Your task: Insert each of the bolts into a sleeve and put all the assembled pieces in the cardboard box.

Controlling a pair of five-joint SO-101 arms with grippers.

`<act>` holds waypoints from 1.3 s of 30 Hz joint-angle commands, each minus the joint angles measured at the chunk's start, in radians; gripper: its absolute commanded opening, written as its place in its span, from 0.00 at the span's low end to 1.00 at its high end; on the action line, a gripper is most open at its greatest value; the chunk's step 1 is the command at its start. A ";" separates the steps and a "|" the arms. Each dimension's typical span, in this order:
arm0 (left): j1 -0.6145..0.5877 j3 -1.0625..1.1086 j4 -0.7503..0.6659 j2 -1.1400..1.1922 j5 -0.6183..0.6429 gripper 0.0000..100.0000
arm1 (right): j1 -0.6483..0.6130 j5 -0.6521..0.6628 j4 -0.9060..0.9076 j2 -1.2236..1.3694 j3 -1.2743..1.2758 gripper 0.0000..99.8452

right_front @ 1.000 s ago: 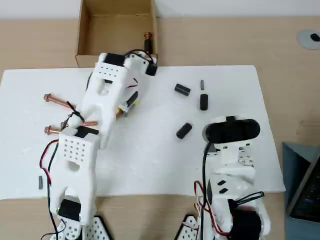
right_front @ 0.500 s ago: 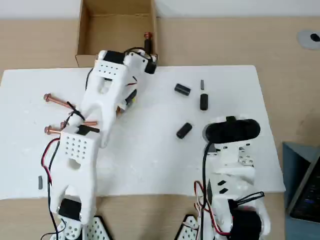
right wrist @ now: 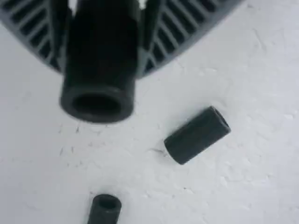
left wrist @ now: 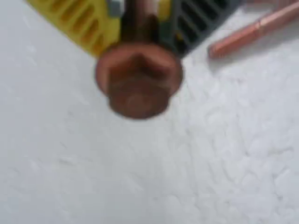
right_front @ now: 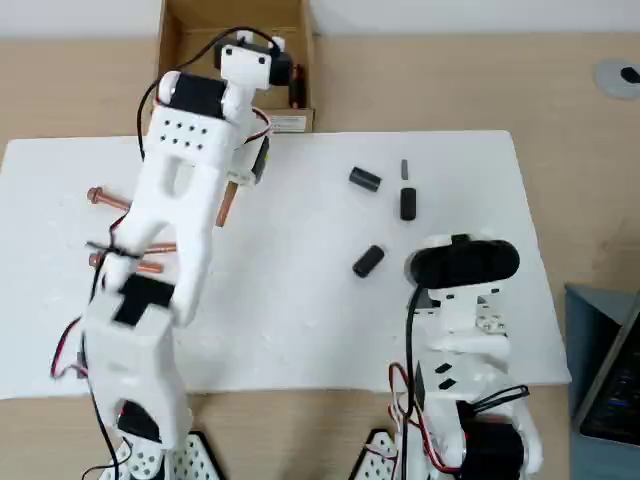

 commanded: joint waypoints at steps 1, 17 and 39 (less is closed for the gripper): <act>0.014 0.103 0.011 -0.248 0.011 0.00 | 0.002 -0.003 -0.002 -0.056 -0.058 0.01; 0.005 0.872 -0.129 -1.049 0.012 0.00 | -0.039 -0.002 -0.005 -0.056 -0.041 0.01; 0.003 1.795 -0.549 -2.160 0.242 0.00 | -0.430 -0.009 -0.321 -0.056 0.173 0.01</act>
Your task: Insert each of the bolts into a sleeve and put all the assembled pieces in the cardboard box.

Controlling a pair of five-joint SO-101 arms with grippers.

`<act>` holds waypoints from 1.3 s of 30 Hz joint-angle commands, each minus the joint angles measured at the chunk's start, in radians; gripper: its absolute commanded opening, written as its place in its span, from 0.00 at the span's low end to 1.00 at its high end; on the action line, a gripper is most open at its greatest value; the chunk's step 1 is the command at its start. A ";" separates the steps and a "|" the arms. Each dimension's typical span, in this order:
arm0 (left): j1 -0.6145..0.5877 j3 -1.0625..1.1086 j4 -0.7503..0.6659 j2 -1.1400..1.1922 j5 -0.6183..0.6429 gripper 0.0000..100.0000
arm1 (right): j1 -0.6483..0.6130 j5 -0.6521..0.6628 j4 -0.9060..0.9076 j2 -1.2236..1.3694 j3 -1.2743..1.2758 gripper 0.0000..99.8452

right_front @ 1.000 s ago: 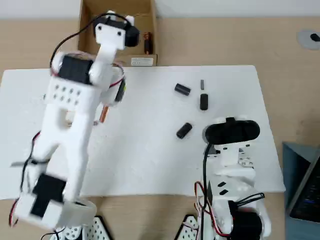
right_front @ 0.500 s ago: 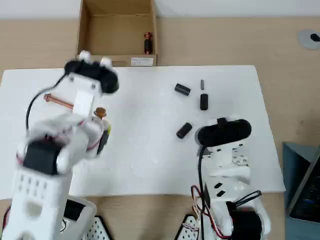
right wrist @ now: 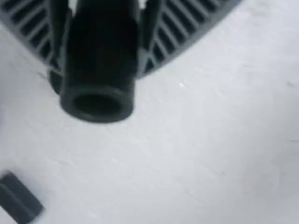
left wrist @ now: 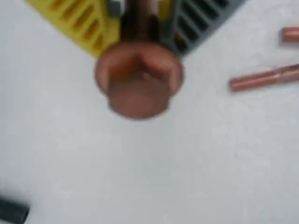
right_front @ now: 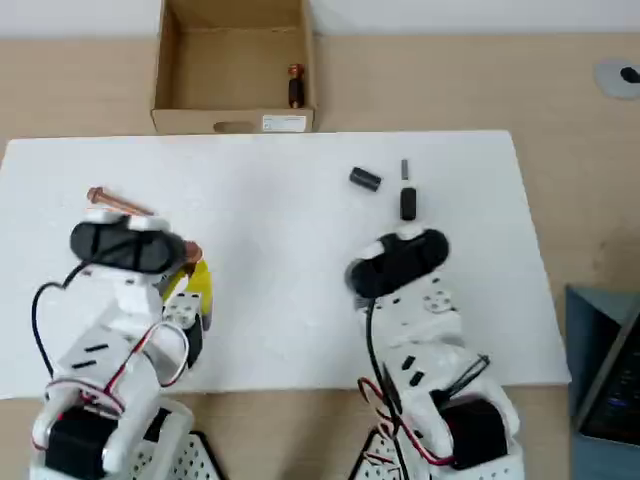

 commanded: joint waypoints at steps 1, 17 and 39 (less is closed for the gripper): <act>-0.002 0.044 -0.046 -0.081 0.031 0.00 | -0.076 -0.009 -0.095 -0.056 0.030 0.01; 0.008 0.054 -0.368 -0.070 0.301 0.00 | -0.397 -0.009 -0.338 -0.056 0.194 0.01; 0.169 0.094 -0.391 -0.068 0.500 0.00 | -0.450 -0.002 -0.400 -0.056 0.185 0.01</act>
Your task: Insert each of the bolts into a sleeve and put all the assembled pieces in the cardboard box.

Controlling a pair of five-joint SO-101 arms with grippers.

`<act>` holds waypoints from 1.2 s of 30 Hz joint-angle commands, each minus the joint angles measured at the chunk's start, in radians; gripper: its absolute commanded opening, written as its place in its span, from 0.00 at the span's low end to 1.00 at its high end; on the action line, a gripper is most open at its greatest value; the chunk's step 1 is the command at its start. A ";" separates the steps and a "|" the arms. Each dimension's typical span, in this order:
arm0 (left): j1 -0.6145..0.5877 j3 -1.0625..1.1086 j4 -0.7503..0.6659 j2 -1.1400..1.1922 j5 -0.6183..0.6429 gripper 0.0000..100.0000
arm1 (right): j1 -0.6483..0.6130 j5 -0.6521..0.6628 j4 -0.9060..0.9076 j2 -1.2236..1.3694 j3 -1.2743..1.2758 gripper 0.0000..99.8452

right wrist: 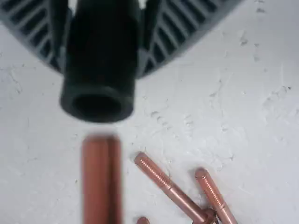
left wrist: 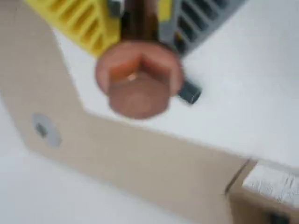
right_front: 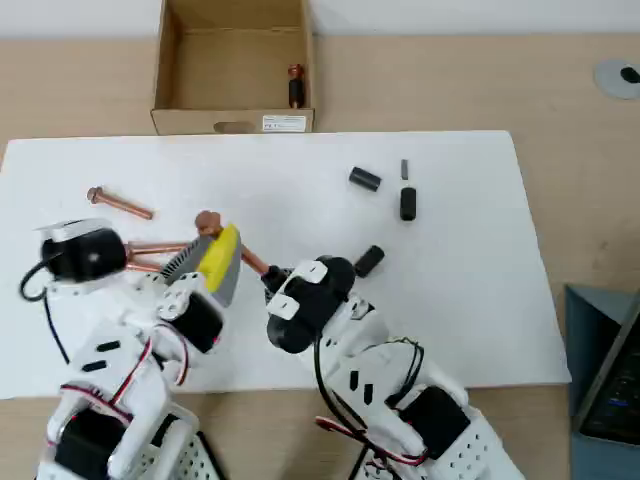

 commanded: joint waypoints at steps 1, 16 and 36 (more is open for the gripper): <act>0.012 0.003 -0.020 -0.007 -0.002 0.00 | -0.010 -0.002 -0.029 -0.056 -0.024 0.01; 0.104 0.063 0.005 -0.005 -0.011 0.00 | -0.010 -0.002 -0.026 -0.056 -0.048 0.01; 0.216 0.058 0.222 -0.005 -0.169 0.14 | -0.010 -0.002 -0.023 -0.056 -0.042 0.01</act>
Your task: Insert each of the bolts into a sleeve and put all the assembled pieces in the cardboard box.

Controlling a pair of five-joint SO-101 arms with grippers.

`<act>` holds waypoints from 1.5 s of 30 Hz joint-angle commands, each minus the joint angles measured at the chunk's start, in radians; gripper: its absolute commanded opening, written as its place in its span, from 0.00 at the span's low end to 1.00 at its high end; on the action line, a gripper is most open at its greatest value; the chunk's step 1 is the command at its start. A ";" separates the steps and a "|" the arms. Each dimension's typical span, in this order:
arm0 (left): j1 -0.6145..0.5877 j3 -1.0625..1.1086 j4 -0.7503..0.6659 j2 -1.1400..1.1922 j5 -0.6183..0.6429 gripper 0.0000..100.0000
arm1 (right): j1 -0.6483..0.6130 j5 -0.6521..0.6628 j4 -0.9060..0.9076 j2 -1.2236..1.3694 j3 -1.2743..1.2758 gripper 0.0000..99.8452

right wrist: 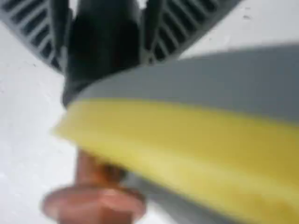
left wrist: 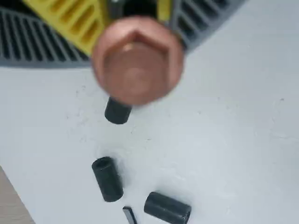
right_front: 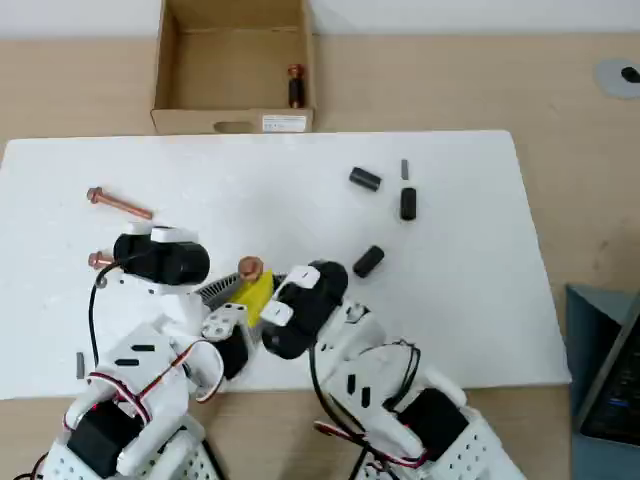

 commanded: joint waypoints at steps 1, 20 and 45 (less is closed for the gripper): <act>0.009 -0.009 0.034 0.002 -0.005 0.17 | -0.002 -0.003 -0.025 -0.056 -0.044 0.01; -0.173 -0.209 0.049 0.002 -0.060 0.14 | 0.005 -0.008 -0.021 -0.056 -0.021 0.01; -0.641 0.262 0.040 -0.002 -0.267 0.00 | 0.303 -0.132 0.184 0.051 -0.260 0.01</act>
